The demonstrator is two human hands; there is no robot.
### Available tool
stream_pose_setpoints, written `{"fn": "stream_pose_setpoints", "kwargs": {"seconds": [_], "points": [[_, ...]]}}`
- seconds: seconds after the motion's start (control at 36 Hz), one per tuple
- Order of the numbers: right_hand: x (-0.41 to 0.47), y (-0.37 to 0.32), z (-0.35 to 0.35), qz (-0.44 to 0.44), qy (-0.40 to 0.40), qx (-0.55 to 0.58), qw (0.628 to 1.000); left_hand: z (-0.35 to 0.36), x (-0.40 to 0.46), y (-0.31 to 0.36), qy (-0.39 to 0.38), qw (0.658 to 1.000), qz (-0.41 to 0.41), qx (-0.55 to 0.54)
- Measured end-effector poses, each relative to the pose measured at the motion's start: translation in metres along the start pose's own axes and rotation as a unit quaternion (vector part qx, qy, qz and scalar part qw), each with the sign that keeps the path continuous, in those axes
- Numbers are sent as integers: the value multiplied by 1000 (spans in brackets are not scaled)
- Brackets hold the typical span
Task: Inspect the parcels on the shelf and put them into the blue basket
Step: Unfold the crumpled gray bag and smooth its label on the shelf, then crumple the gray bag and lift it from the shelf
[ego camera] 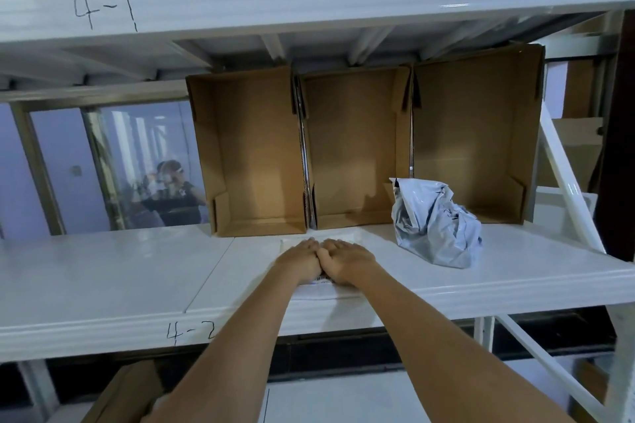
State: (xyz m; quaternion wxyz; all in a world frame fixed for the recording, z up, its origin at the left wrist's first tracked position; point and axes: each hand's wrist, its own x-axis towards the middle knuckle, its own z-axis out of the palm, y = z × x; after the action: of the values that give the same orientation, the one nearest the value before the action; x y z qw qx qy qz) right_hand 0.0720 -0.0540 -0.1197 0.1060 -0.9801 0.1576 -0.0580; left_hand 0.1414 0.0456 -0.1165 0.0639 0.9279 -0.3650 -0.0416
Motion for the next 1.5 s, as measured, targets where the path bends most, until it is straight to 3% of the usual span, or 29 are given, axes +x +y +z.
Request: {"fn": "stream_pose_setpoints", "kwargs": {"seconds": [0.14, 0.25, 0.36, 0.64, 0.72, 0.81, 0.92, 1.0, 1.19, 1.36, 1.5], "points": [[2, 3, 4, 64, 3, -9, 998, 8, 12, -2, 38, 994, -102, 18], [-2, 3, 3, 121, 9, -10, 992, 12, 18, 3, 40, 991, -123, 18], [-5, 3, 2, 124, 3, -11, 992, 11, 14, 4, 53, 988, -146, 10], [-9, 1, -1, 110, 16, -19, 994, 9, -20, -18, 29, 999, -41, 16], [-16, -6, -5, 99, 87, -80, 988, 8, -33, -17, 28, 999, -39, 8], [-26, -14, -7, 23, 152, -123, 980, 7, -35, -19, 26, 998, -34, 37], [-32, -22, -4, -83, -1, -64, 994, 5, -33, -21, 12, 997, -41, 57], [-31, -6, -4, -43, -51, -67, 996, 5, -33, -22, 10, 997, -44, 58], [-47, 18, -8, 27, -50, -45, 997, 6, -39, -19, 15, 996, -63, 55], [-53, 2, -13, 41, -22, -52, 998, -1, -51, 29, 78, 991, -103, 28], [-63, 0, -23, 10, 18, 97, 995, 8, -49, 17, 83, 990, -115, -18]]}}
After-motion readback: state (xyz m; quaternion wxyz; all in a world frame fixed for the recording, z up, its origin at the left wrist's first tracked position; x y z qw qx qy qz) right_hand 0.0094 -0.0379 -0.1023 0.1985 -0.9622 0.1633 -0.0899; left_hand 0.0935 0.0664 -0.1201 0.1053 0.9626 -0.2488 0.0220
